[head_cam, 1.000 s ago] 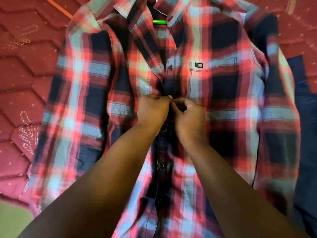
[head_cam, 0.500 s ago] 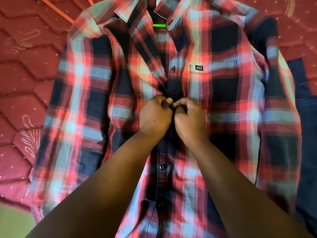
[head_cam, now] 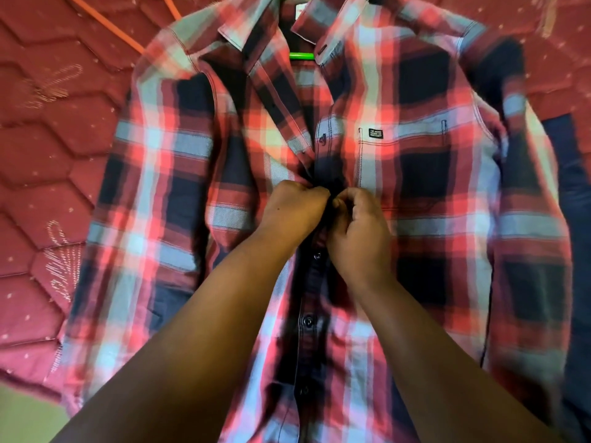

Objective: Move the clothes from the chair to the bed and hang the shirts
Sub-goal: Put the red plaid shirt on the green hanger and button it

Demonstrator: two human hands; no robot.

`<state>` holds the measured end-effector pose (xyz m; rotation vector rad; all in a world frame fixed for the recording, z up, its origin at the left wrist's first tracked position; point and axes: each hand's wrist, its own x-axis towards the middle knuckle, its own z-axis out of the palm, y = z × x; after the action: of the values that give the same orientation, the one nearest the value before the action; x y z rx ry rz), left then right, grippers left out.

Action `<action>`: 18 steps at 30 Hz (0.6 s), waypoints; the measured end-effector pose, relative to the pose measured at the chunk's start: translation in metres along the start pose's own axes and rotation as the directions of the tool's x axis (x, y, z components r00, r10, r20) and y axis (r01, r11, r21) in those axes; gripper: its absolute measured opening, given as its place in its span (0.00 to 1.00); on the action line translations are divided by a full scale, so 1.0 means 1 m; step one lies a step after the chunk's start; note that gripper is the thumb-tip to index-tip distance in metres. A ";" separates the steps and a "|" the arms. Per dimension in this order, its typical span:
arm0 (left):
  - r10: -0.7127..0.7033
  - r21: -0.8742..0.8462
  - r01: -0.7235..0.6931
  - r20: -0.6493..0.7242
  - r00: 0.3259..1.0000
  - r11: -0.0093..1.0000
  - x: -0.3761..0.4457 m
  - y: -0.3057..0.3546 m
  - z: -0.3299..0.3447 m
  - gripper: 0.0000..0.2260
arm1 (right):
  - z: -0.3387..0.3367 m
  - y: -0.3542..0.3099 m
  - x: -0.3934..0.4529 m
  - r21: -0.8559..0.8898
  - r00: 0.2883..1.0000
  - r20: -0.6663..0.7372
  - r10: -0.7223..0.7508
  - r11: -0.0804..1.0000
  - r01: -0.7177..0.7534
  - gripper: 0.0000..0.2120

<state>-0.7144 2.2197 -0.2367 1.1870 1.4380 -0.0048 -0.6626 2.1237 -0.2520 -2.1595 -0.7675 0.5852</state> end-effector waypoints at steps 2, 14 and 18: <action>-0.045 0.005 0.045 0.011 0.999 0.999 0.001 0.002 0.004 0.06 | 0.001 -0.002 0.003 0.016 0.999 0.030 0.036 0.999 -0.037 0.05; 0.086 -0.068 -0.089 -0.040 0.995 0.994 0.004 -0.006 0.015 0.08 | -0.008 -0.020 0.040 0.369 0.825 0.381 0.417 0.750 -0.549 0.17; 0.219 0.195 -0.225 0.053 0.974 0.955 0.002 -0.007 0.002 0.13 | -0.026 -0.019 0.054 0.185 0.692 0.547 0.471 0.738 -0.649 0.13</action>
<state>-0.7171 2.2163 -0.2432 1.5039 1.2923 -0.0126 -0.6141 2.1572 -0.2302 -1.8857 -0.1450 1.5050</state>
